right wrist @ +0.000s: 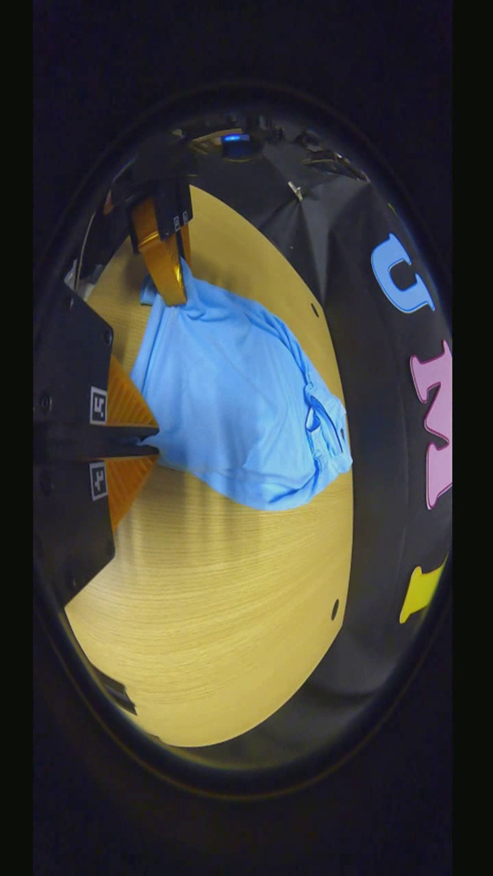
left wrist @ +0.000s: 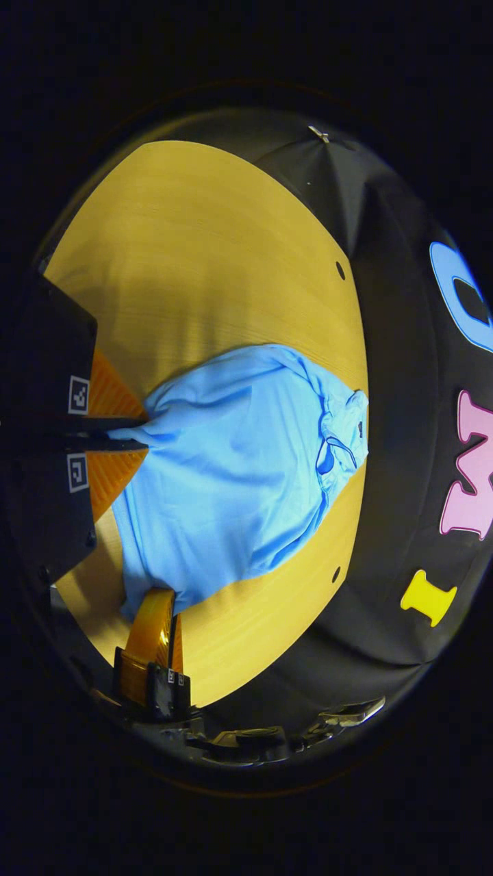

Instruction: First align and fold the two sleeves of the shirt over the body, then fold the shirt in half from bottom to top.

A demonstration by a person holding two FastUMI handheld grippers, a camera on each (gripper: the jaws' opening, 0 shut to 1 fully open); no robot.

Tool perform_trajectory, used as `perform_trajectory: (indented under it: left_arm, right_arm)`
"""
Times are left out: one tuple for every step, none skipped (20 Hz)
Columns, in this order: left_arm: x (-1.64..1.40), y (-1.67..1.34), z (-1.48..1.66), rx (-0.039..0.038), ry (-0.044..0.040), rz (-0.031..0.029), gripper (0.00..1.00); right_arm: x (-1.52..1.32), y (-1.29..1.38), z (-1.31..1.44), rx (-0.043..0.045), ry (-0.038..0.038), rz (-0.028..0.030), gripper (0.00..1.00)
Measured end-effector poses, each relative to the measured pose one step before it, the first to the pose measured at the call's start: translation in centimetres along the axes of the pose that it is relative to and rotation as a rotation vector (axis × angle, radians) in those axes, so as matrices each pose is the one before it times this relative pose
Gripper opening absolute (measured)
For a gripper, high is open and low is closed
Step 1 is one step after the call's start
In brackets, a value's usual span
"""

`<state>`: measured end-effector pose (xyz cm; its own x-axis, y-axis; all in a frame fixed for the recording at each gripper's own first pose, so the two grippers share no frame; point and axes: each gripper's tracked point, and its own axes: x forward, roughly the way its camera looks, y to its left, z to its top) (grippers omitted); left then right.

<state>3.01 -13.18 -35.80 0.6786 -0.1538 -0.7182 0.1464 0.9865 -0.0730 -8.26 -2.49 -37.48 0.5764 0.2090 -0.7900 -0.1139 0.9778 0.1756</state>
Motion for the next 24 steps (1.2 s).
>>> perform_trajectory:
  left_arm:
    - [-0.442,-0.112,0.643,0.00826,-0.00753,-0.00572,0.06]
    - [-0.519,-0.153,0.709,0.00986,-0.00176,-0.00942,0.06]
    - [-0.684,0.023,0.744,0.00287,0.01567,-0.00816,0.06]
    - [-0.488,0.180,0.818,-0.01201,0.00182,-0.00459,0.06]
    - [-0.531,-0.062,1.213,-0.01866,-0.00757,-0.00786,0.06]
    - [-0.765,0.031,1.705,-0.01716,-0.01438,-0.00439,0.06]
    - [-0.240,0.066,1.449,-0.00484,-0.01524,0.00026,0.06]
    - [-0.273,-0.066,1.489,0.00344,-0.01471,-0.00058,0.06]
    - [0.065,-0.026,1.450,0.01075,-0.00692,-0.00183,0.06]
    - [-0.066,-0.099,1.348,0.01044,-0.00532,-0.00135,0.06]
    - [0.016,-0.031,1.510,0.00939,-0.01228,0.00075,0.06]
    - [0.143,0.031,1.656,0.00339,-0.01547,-0.00057,0.06]
    - [0.258,-0.023,1.528,-0.00404,-0.01702,-0.00120,0.06]
    - [0.156,0.012,1.665,-0.00750,-0.01747,-0.00148,0.06]
    - [0.381,0.187,1.671,-0.00784,-0.01724,-0.00061,0.06]
    - [0.445,0.201,1.663,-0.00678,-0.01493,0.00408,0.06]
    - [0.495,0.178,1.463,-0.00561,-0.01472,0.00532,0.06]
    - [0.622,0.319,1.357,-0.00107,-0.01435,0.00689,0.06]
    - [0.854,0.390,1.616,0.00863,-0.01676,0.01083,0.01]
    - [0.838,0.363,1.033,0.00840,-0.00842,0.00737,0.06]
    - [0.940,0.325,1.105,0.00926,-0.00785,0.00811,0.06]
    - [0.925,0.433,1.112,0.00615,-0.00796,0.00865,0.06]
    - [2.012,0.488,1.632,-0.00023,-0.00987,0.00429,0.06]
    - [0.898,0.065,0.745,-0.00193,-0.00741,-0.00175,0.06]
  right_arm:
    - [-0.358,-0.011,0.597,0.00322,-0.00369,0.00486,0.05]
    - [-0.472,-0.030,0.909,0.00270,-0.01073,0.00153,0.11]
    - [-0.321,0.186,1.035,0.00458,-0.00184,0.00903,0.00]
    - [-0.347,0.055,1.095,0.00017,-0.00541,0.00426,0.00]
    - [-0.273,0.073,1.221,0.00002,-0.01061,0.00500,0.02]
    - [-0.223,0.156,1.314,0.00015,-0.00902,0.00545,0.05]
    - [-0.268,0.215,1.568,-0.00089,-0.01570,0.00845,0.05]
    - [-0.098,0.135,1.720,-0.00887,-0.02167,0.00418,0.05]
    - [-0.005,0.067,1.824,-0.01102,-0.02302,0.00611,0.05]
    - [0.159,0.041,2.079,-0.00657,-0.03270,0.00569,0.05]
    - [0.346,0.074,1.838,-0.00544,-0.02550,0.00727,0.05]
    - [0.467,-0.054,1.810,-0.00274,-0.02118,0.00673,0.05]
    - [0.381,-0.070,1.826,-0.00362,-0.02267,0.00613,0.05]
    - [0.466,-0.151,1.910,-0.00328,-0.02484,0.00693,0.05]
    - [0.716,-0.161,1.697,-0.00681,-0.01909,0.00502,0.00]
    - [0.567,-0.117,1.330,-0.00787,-0.00989,0.00604,0.05]
    - [0.724,-0.093,1.406,-0.00560,-0.01232,0.00504,0.00]
    - [1.362,-0.137,1.978,-0.00625,-0.02322,0.00738,0.05]
    - [1.069,-0.076,1.239,-0.00685,-0.01206,0.00521,0.05]
    - [1.085,-0.056,0.957,-0.00459,-0.01285,0.00626,0.00]
    - [0.908,-0.073,1.046,-0.00427,-0.01026,0.00350,0.00]
    - [1.556,-0.055,1.433,-0.00610,-0.01217,0.00954,0.00]
    - [2.015,-0.334,1.508,-0.01793,-0.01475,0.00315,0.00]
    - [1.186,-0.246,0.885,-0.00675,-0.01136,0.00036,0.00]
